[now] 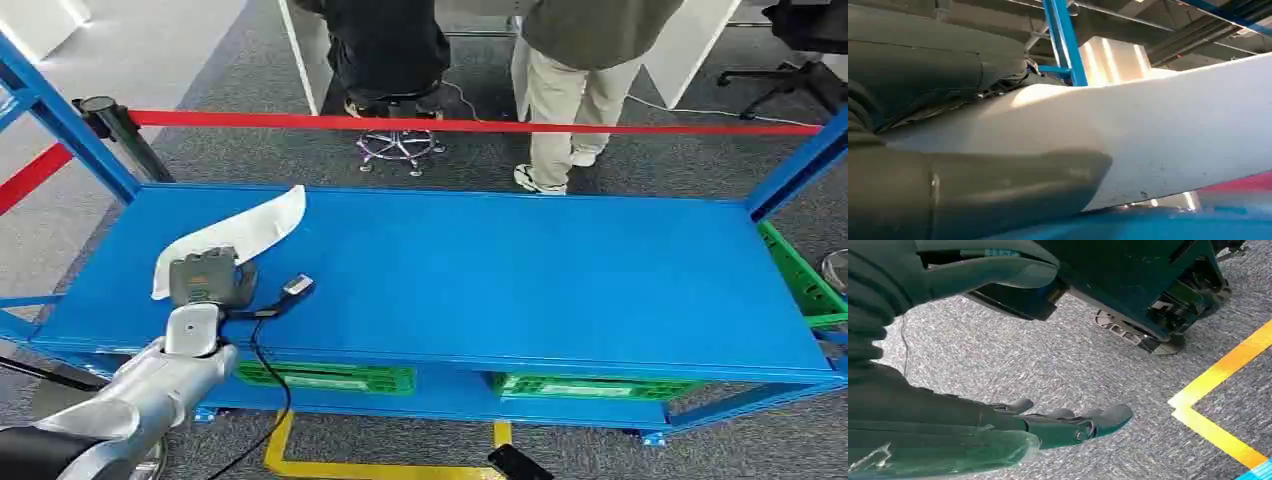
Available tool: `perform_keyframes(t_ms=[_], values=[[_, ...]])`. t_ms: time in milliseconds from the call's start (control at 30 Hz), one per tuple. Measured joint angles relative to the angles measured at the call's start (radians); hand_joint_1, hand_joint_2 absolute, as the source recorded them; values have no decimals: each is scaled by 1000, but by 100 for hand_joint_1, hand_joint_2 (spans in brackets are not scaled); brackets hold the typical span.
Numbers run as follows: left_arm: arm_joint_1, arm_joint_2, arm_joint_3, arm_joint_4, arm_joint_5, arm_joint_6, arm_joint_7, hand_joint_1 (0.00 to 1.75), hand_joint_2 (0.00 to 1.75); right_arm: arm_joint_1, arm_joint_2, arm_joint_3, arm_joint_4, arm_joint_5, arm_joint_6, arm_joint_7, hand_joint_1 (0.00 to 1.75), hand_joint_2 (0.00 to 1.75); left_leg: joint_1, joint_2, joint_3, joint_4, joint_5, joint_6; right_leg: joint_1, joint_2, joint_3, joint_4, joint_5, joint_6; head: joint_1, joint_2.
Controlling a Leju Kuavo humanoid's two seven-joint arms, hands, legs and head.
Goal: Take the parts from the cabinet and place them on the table.
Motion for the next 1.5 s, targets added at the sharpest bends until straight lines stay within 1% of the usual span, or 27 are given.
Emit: perform_keyframes(t_ms=[233,333,367,400,500,533,567,600,633,667,700,733,767,800,833,867,933,967,1067,1100,1167,1367,1500], values=[[1,0,3,0,0,0,0,175,0,0,0,-1,0,4,-1,2,0,175,0,0,0,0,0,0,0,0,0,0,0,0,0,0],[6,-1,16,-8,14,1,-30,175,0,1,0,-4,0,8,-2,2,0,175,0,0,0,0,0,0,0,0,0,0,0,0,0,0],[13,-4,30,-21,54,1,-70,175,0,1,0,-5,0,9,-3,2,0,175,0,0,0,0,0,0,-1,0,0,0,0,0,0,0],[20,-10,53,-38,121,3,-131,175,0,2,0,-6,0,9,-4,1,0,175,-1,0,0,0,0,0,-1,-1,0,0,0,0,0,0],[16,-55,189,-53,352,3,-343,175,0,4,0,-13,0,11,-8,-2,0,175,-2,-4,1,0,0,1,-2,-5,1,0,0,0,0,0],[11,-66,231,-53,400,2,-387,175,0,4,0,-15,0,12,-9,-3,0,175,-2,-4,1,0,1,1,-2,-6,2,0,0,0,0,0],[6,-81,277,-52,451,-19,-428,175,0,3,0,-16,0,15,-10,-3,0,175,-3,-5,1,0,1,1,-2,-6,2,0,0,0,0,0],[2,-93,313,-51,486,-33,-446,175,0,3,0,-17,0,17,-11,-3,0,175,-3,-5,1,0,1,2,-2,-6,3,0,0,0,0,0],[-6,-105,342,-50,503,-47,-443,175,0,3,0,-19,0,20,-11,-3,0,175,-3,-5,1,0,1,2,-3,-6,3,0,0,0,0,0],[-17,-111,370,-47,519,-72,-442,159,0,3,0,-21,0,23,-11,-2,0,175,-3,-5,2,0,2,3,-3,-6,4,0,0,1,0,0],[-29,-116,393,-46,541,-103,-449,157,0,3,0,-23,0,26,-12,-2,0,175,-4,-6,3,0,2,4,-4,-8,5,0,0,1,0,0],[-40,-121,416,-46,569,-138,-459,168,0,3,0,-24,0,27,-12,-2,0,175,-5,-7,5,0,2,4,-5,-9,7,0,0,1,0,0],[-50,-126,442,-46,600,-170,-474,147,0,2,0,-24,0,28,-13,-2,0,175,-5,-8,6,0,2,4,-5,-10,8,0,0,2,0,0],[-58,-130,468,-46,638,-203,-495,38,0,2,0,-25,0,29,-15,-2,0,175,-6,-9,6,0,3,4,-5,-11,10,0,0,2,0,0],[-64,-136,490,-46,658,-223,-512,10,0,1,0,-26,0,30,-16,-2,0,175,-6,-10,7,0,3,4,-6,-11,11,0,0,2,0,0],[-64,-140,506,-46,662,-232,-531,0,0,1,0,-28,0,31,-18,-4,0,175,-6,-9,8,0,3,4,-6,-10,12,0,0,2,0,0],[-49,-147,518,-44,658,-224,-543,0,0,2,0,-32,0,35,-23,-6,0,175,-6,-8,8,0,4,5,-6,-9,11,0,1,3,0,0],[-42,-154,519,-44,658,-220,-549,173,0,2,0,-33,0,37,-24,-8,0,175,-6,-7,7,0,5,5,-6,-8,9,0,3,5,0,0],[-36,-160,532,-43,689,-233,-602,175,0,3,0,-34,0,40,-29,-14,0,175,-6,-8,6,0,6,5,-6,-8,7,0,4,4,0,0],[-37,-161,536,-43,694,-244,-609,175,0,3,0,-35,0,41,-30,-15,0,175,-6,-8,6,0,6,5,-6,-8,7,0,4,4,0,0],[-40,-160,537,-43,694,-253,-610,175,0,2,0,-42,0,42,-32,-18,0,175,-6,-8,6,0,6,5,-6,-9,8,0,4,4,0,0],[-49,-160,536,-43,689,-255,-610,175,0,2,0,-49,0,44,-32,-18,0,175,-7,-8,6,0,6,5,-6,-9,8,0,4,4,0,0],[-51,-160,531,-43,666,-243,-591,175,0,2,0,-51,0,45,-33,-20,0,175,-7,-8,6,0,6,5,-7,-8,8,0,4,5,0,0]])
